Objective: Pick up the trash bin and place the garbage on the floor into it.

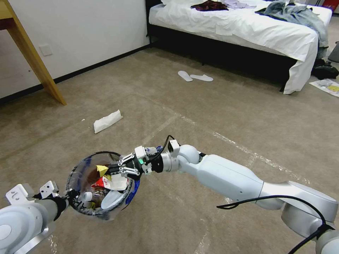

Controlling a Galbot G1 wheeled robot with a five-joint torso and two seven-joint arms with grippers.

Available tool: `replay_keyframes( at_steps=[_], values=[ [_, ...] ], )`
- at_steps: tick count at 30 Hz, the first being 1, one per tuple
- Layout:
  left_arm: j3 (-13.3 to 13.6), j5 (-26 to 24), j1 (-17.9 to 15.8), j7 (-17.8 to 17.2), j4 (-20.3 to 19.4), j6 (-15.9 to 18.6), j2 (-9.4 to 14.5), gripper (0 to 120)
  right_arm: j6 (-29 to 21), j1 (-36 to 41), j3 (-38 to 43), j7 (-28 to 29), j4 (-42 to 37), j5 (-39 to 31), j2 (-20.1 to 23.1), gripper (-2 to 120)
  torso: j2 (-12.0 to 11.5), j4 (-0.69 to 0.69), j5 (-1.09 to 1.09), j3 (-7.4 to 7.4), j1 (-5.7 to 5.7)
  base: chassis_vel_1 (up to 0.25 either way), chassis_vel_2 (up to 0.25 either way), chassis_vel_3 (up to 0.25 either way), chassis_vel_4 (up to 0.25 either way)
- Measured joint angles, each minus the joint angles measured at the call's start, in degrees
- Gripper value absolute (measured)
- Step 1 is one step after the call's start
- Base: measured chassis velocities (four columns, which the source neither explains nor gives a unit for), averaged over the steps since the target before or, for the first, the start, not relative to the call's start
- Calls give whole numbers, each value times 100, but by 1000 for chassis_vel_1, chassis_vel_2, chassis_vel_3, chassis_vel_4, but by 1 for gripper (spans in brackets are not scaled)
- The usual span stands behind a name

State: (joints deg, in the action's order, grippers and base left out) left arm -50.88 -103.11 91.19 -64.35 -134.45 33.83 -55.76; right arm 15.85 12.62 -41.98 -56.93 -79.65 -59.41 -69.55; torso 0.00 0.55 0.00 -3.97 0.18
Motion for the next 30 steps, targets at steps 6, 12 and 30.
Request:
replay_keyframes(
  at_steps=[6, 12, 30],
  values=[
    [-4, 4, 29, -3, -49, 5, -35, 0, 20, -50, -99, 59, 64, 7, -110, 0, 0, 0, 0, 0, 1, 0, 0, 0, 0],
    [13, 25, 27, -4, -46, 15, -62, 0, 35, -82, -199, 192, 72, 64, -173, 7, 0, 0, 0, 0, 1, 0, 0, 0, 0],
    [12, 3, -12, -5, -11, 15, 0, 0, -83, -136, -157, 483, 129, 336, -198, 67, 0, 0, 0, 0, 0, 0, 0, 0, 0]
  ],
)
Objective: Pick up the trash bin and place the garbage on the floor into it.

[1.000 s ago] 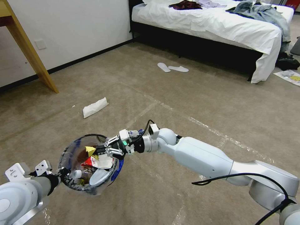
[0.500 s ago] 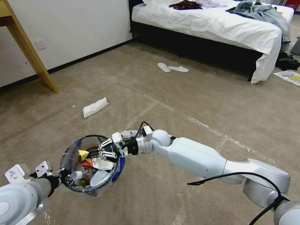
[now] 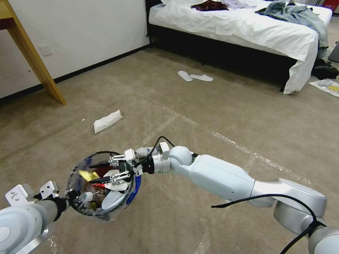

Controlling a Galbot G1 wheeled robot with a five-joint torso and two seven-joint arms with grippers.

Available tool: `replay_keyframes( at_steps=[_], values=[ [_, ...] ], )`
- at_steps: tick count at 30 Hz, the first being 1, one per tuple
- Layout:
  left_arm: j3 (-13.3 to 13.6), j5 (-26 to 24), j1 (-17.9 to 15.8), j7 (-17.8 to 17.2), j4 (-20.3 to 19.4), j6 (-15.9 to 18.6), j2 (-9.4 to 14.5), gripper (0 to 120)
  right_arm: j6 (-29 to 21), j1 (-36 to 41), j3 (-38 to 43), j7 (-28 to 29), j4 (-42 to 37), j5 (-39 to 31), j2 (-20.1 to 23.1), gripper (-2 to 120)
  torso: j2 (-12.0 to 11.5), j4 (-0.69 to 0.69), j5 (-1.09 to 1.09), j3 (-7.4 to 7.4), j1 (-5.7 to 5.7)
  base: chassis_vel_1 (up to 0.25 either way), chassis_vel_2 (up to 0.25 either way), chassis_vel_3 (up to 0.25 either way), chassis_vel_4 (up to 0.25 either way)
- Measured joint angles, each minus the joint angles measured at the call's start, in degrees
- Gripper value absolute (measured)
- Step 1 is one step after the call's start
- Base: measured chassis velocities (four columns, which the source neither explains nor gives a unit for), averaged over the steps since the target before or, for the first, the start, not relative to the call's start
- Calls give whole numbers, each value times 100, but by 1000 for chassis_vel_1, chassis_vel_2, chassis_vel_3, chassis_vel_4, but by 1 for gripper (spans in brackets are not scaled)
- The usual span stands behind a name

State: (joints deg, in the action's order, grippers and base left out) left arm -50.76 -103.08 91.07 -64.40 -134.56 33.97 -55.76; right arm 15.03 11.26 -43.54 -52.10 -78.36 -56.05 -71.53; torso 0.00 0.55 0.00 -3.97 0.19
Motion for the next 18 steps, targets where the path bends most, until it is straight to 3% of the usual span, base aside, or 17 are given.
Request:
replay_keyframes(
  at_steps=[1, 3, 8, 18],
  values=[
    [0, 0, 0, 0, 0, 0, 0, 0, 0, 0, 0, 0, 0, 0, 0, 67, 0, 0, 0, 0, 0, 0, 0, 0, 0],
    [-11, -37, -11, -9, 1, -5, 36, 0, 2, -65, -12, -2, -9, -3, 34, 81, 0, 0, 0, 0, 0, 0, 0, 0, 0],
    [-38, -65, 5, -21, -13, -6, 67, 0, 6, -120, -16, -27, -25, -24, 98, 98, 0, 0, 0, 0, 0, 0, 0, 0, 0],
    [-40, -75, 7, -31, -32, -10, 75, 0, 45, -169, -15, -26, -65, -53, 159, 100, 0, 0, 0, 0, 0, 0, 0, 0, 0]
  ],
)
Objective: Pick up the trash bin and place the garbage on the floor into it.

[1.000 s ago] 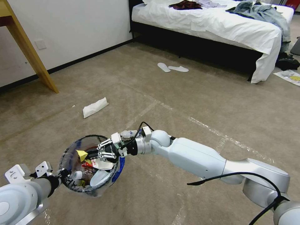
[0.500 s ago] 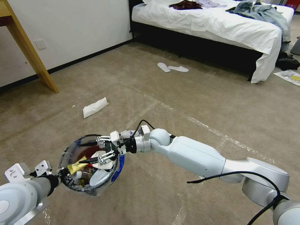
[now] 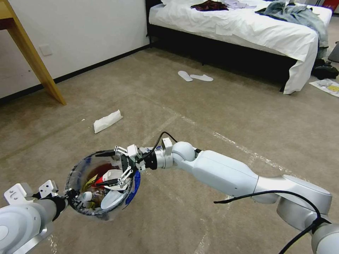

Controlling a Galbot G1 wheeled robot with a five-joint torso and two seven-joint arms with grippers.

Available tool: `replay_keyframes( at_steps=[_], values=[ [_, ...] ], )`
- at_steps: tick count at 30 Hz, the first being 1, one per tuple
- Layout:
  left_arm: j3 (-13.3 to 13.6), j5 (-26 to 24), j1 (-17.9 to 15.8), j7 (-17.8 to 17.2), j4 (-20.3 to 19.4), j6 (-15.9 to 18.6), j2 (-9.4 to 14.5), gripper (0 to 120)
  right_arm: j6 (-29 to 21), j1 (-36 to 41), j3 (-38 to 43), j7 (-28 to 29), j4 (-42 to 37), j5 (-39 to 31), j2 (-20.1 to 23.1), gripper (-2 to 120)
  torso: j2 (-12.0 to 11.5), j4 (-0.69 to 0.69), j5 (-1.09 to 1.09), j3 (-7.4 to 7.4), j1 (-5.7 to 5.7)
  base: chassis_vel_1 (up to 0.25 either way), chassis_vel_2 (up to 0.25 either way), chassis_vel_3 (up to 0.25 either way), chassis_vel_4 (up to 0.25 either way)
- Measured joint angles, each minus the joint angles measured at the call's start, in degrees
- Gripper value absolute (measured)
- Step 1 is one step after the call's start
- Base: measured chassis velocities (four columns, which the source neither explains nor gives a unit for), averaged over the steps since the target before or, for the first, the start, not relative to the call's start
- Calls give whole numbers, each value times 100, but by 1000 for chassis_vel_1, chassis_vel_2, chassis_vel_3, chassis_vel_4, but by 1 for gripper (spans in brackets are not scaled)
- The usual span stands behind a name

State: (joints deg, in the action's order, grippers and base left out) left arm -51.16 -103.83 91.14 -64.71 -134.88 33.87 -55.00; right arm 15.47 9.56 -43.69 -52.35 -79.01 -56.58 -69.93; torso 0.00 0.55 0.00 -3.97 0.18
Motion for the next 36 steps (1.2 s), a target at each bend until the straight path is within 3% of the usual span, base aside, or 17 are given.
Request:
replay_keyframes(
  at_steps=[5, 8, 11, 12, 14, 15, 16, 18, 20, 22, 23, 24, 26, 30, 34, 36],
  values=[
    [-13, -20, 6, -14, -1, 2, -4, 0, 27, -30, 171, 21, -32, -110, 20, 100, 0, 0, 0, 0, 0, 0, 0, 0, 0],
    [-102, -98, 51, -50, -1, 30, 1, 0, 36, -60, 647, 419, -134, -342, 69, 100, 0, -1, 0, 0, 0, 0, 0, 0, 0],
    [-296, -175, 139, -64, -6, 70, 58, 0, 55, -12, 1217, 1432, -400, -664, 321, 100, 0, -1, 0, 0, 0, 0, 0, 0, 0],
    [-296, -175, 139, -64, -6, 70, 58, 0, 55, -12, 1217, 1432, -400, -664, 321, 100, 0, -1, 0, 0, 0, 0, 0, 0, 0],
    [-448, -229, 204, -50, -25, 94, 107, 0, 65, 133, 1652, 2177, -588, -682, 519, 100, 0, 0, 0, 0, 0, 0, 0, 0, 0],
    [-448, -229, 204, -50, -25, 94, 107, 0, 65, 133, 1652, 2177, -588, -682, 519, 100, 0, 0, 0, 0, 0, 0, 0, 0, 0],
    [-533, -249, 240, -40, -33, 111, 136, 0, 18, 246, 1924, 2657, -740, -607, 634, 100, 0, 1, 1, 0, 0, 0, 0, 0, 0],
    [-572, -254, 260, -36, -35, 118, 148, 0, -11, 299, 2029, 2891, -823, -548, 682, 100, 0, 1, 1, 0, 0, 0, 0, 0, 0],
    [-704, -259, 328, -31, -44, 141, 189, 0, -93, 477, 2320, 3624, -1075, -282, 793, 100, 0, 3, 1, 0, -1, 0, 0, 0, 0],
    [-737, -260, 347, -29, -45, 148, 199, 0, -107, 520, 2376, 3794, -1128, -215, 814, 100, 0, 2, 1, 0, -1, 0, 0, 0, 0],
    [-832, -261, 395, -23, -45, 162, 225, 0, -140, 643, 2504, 4217, -1241, -45, 865, 100, 0, 2, 1, 0, -1, 0, 0, 0, 0],
    [-832, -261, 395, -23, -45, 162, 225, 0, -140, 643, 2504, 4217, -1241, -45, 865, 100, 0, 2, 1, 0, -1, 0, 0, 0, 0],
    [-1040, -277, 491, -18, -44, 196, 278, 0, -188, 938, 2733, 4923, -1411, 180, 925, 100, 0, -1, 1, 0, -1, 0, 0, 0, 0],
    [-1306, -247, 670, 43, -22, 246, 308, 0, -283, 1462, 3116, 5538, -1571, 365, 964, 100, 0, 1, 1, 0, -1, 0, 0, 0, 0],
    [-1403, -175, 781, 92, -13, 268, 284, 0, -401, 1732, 3291, 5727, -1697, 455, 1017, 100, 0, 1, 1, 0, -1, 0, 0, 0, 0],
    [-1612, -45, 989, 131, 6, 326, 201, 0, -539, 2154, 3500, 6000, -1871, 727, 1063, 100, 0, 0, 1, 0, -1, 0, 0, 0, 0]
  ],
)
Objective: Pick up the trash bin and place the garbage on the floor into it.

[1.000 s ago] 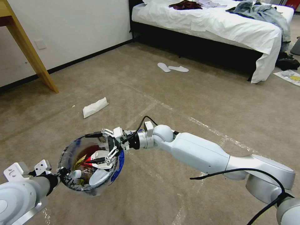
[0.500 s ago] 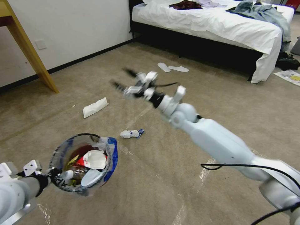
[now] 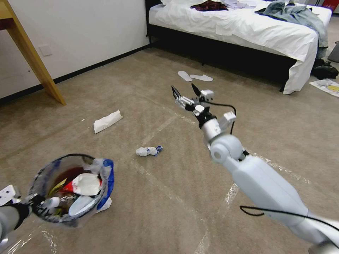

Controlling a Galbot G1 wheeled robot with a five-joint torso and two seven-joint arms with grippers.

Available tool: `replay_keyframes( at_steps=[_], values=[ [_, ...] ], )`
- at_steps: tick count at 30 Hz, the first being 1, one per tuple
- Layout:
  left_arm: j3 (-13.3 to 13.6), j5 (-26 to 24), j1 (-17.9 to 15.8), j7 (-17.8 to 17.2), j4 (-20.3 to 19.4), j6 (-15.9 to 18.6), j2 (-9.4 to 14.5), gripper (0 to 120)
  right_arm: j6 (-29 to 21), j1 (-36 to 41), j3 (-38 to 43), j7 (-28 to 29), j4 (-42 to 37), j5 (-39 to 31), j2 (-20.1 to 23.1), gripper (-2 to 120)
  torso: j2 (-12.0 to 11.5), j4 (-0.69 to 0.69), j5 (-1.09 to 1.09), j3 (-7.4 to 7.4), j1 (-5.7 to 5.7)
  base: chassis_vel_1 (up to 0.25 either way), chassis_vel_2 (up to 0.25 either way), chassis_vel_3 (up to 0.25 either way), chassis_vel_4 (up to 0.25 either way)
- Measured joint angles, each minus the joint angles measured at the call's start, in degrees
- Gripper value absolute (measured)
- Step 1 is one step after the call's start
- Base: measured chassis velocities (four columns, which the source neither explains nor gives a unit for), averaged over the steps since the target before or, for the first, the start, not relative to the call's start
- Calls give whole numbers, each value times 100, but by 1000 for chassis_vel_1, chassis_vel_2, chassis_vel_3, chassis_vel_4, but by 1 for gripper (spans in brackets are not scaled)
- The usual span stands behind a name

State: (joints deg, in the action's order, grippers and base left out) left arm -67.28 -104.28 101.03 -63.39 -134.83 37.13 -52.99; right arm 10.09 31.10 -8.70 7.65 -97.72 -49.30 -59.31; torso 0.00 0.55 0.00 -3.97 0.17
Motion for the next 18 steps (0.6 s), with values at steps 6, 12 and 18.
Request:
replay_keyframes(
  at_steps=[6, 12, 18],
  values=[
    [-332, 26, 249, 62, 8, 58, -6, 0, -33, 1083, 690, 185, -441, 558, -40, 100, 0, 1, 0, 0, 0, 0, 0, 0, 0],
    [-521, -41, 428, 101, -59, 95, -79, 0, 163, 2224, 1417, 105, -861, 995, -43, 100, 0, 1, 1, 1, 0, 0, 0, 0, 0],
    [-828, -11, 680, 205, -168, 201, -258, 0, 428, 3316, 2256, -146, -1296, 1696, -44, 100, 0, 0, 0, 1, 1, 0, 0, 0, 0]
  ],
)
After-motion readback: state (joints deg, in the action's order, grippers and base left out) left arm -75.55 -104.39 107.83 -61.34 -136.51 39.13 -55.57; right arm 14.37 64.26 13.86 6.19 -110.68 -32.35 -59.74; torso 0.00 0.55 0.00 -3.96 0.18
